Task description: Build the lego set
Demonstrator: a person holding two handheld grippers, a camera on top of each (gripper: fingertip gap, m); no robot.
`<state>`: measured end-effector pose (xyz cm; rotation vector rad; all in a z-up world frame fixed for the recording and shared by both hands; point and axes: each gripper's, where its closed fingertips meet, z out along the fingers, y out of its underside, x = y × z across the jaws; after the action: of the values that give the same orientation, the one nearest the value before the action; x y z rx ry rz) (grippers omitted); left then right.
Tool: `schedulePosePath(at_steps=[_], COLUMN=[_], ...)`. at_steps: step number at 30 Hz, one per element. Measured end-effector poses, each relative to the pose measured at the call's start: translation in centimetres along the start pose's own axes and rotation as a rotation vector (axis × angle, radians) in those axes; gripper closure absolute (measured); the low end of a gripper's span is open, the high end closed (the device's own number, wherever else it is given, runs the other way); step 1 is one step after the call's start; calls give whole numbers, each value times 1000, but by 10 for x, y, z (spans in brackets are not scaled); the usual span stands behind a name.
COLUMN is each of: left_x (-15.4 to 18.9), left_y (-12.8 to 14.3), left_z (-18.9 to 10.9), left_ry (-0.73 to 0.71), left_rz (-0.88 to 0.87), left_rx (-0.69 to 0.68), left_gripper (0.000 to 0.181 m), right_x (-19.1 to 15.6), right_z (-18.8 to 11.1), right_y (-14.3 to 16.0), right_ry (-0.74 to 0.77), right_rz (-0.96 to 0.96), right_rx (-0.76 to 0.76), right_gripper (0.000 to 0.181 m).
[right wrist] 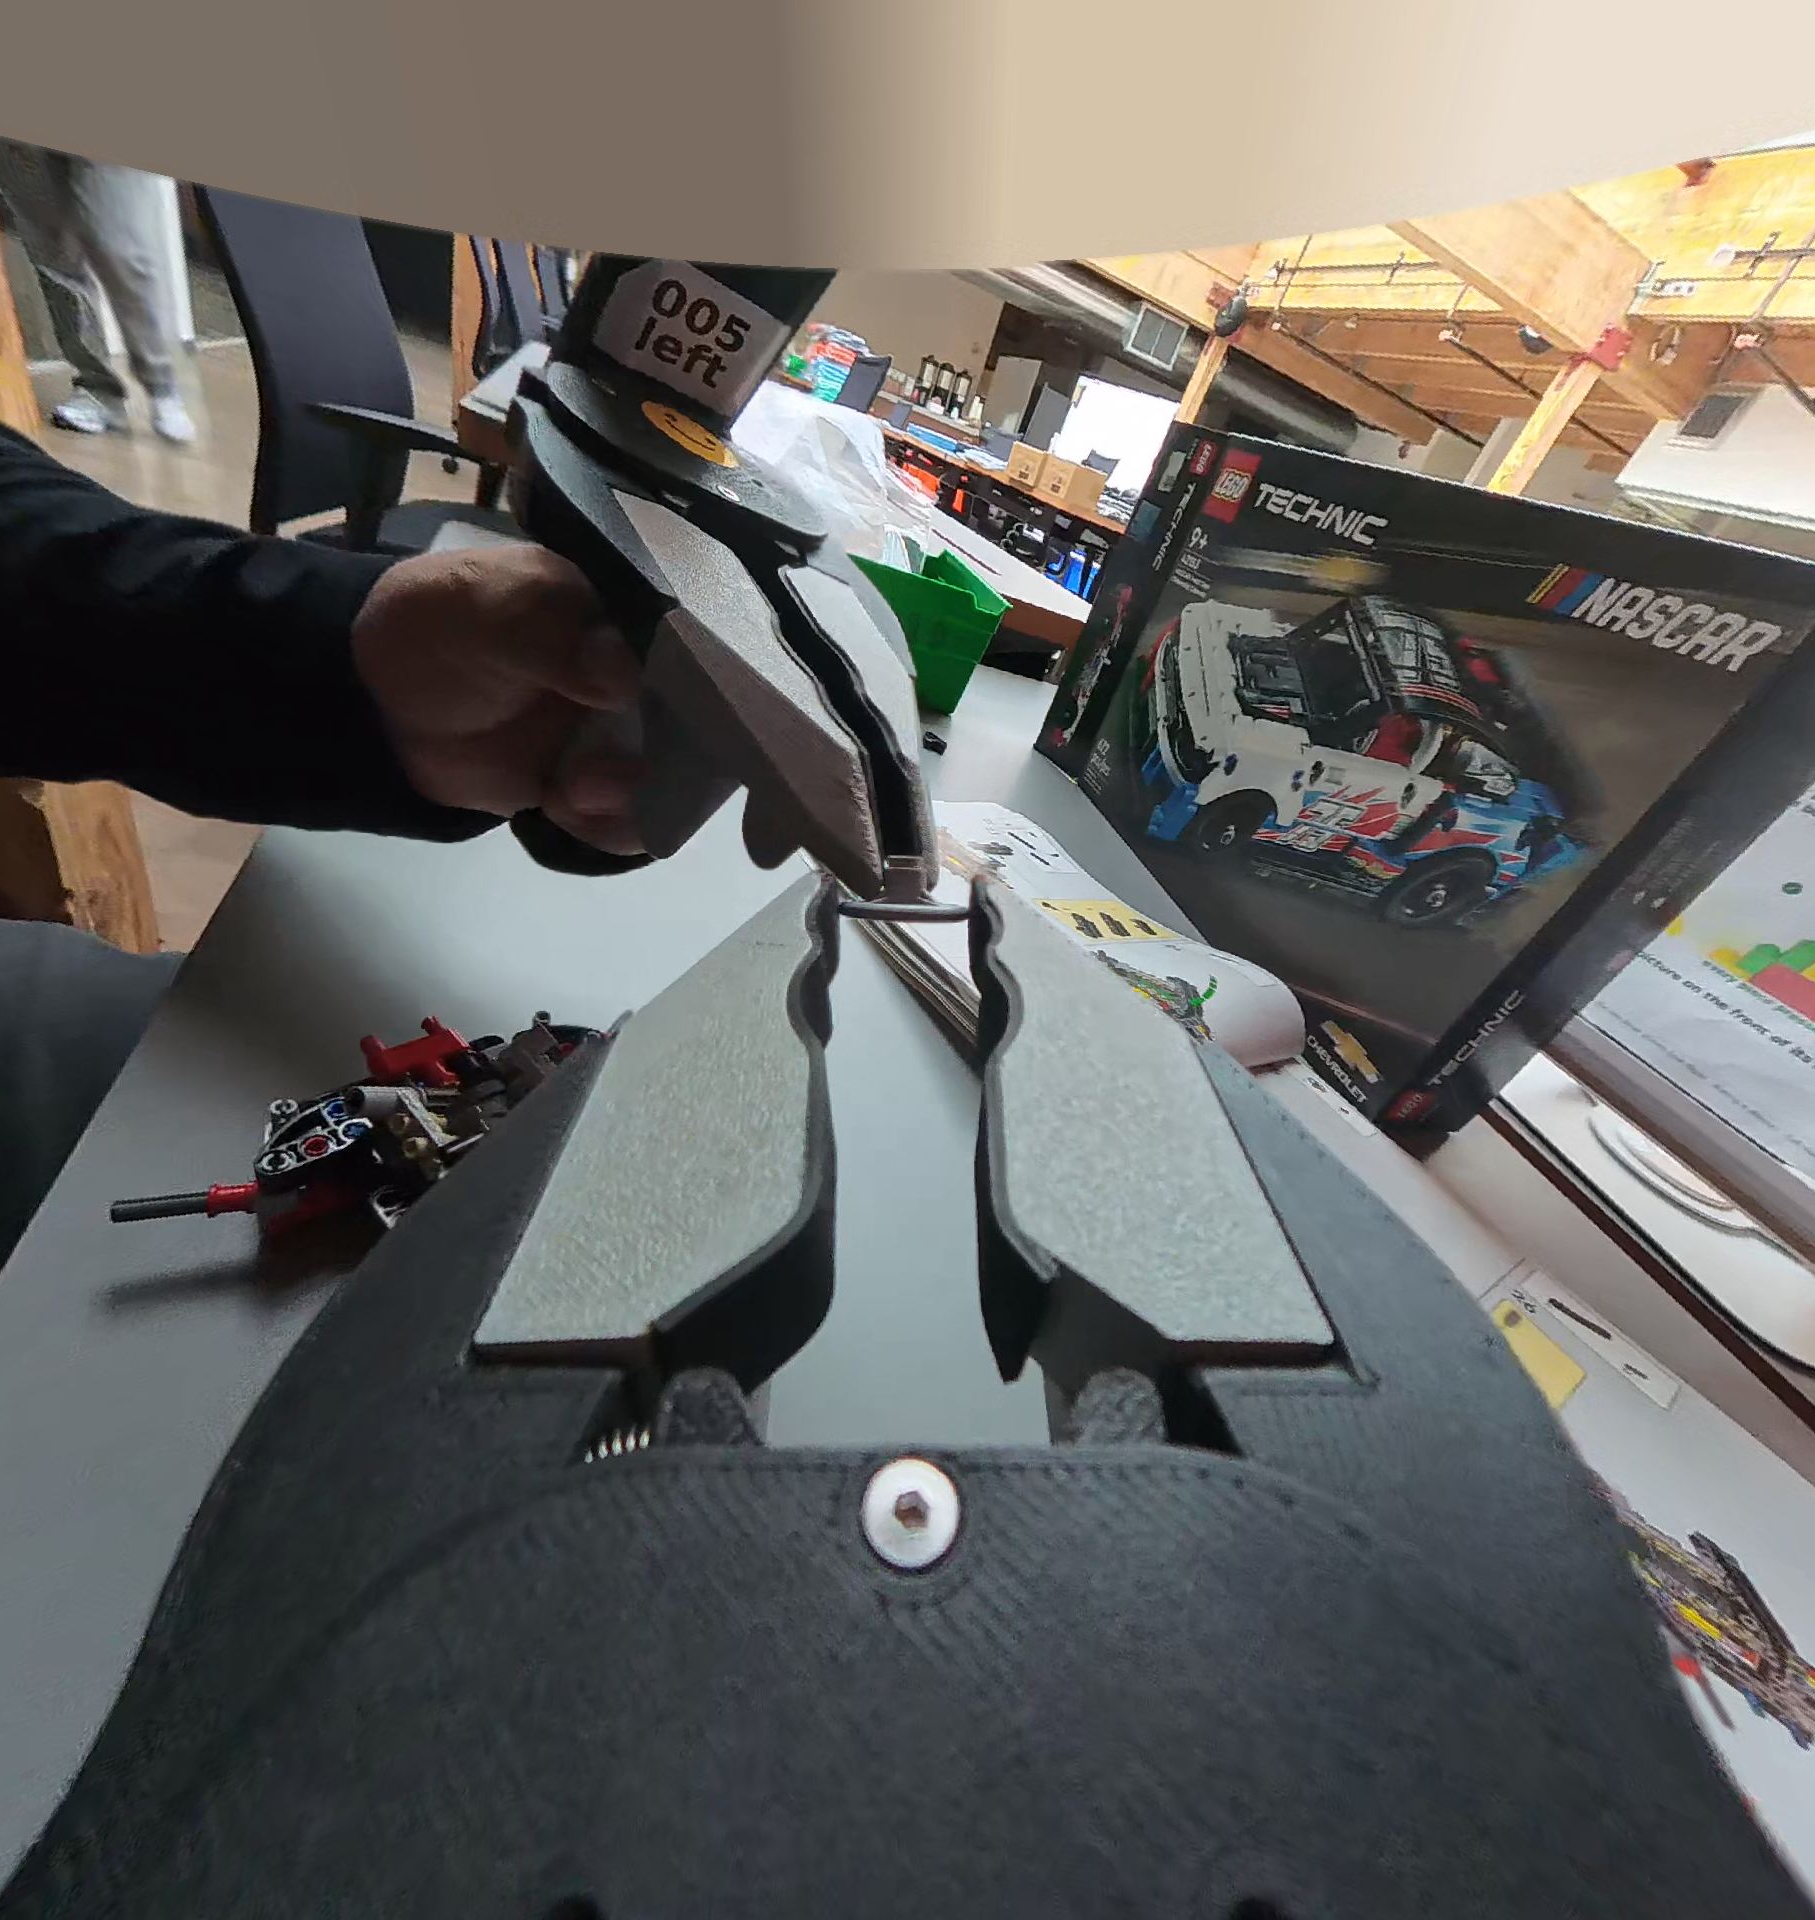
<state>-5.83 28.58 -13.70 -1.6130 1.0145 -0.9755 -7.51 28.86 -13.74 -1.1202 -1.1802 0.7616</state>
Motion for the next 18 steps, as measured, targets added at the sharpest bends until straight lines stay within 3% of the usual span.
schedulePosePath(at_steps=[1,6,9,14,18], left_x=[-1,-12,-23,-21,-22], left_y=[1,15,25,28,24], left_z=[0,-1,-5,-6,-9], left_ry=[3,-3,-23,78,91], left_rz=[-16,-77,-128,-295,-315], left_rx=[6,-27,-47,-61,-45], left_gripper=[177,178,165,144,145], right_x=[1,5,10,14,15], right_z=[1,6,6,6,2], right_y=[2,22,35,29,19], right_ry=[9,49,79,150,230], right_rz=[-10,-76,-104,-200,-349], right_rx=[-12,-138,-216,-197,-176], right_gripper=[159,160,159,159,159])
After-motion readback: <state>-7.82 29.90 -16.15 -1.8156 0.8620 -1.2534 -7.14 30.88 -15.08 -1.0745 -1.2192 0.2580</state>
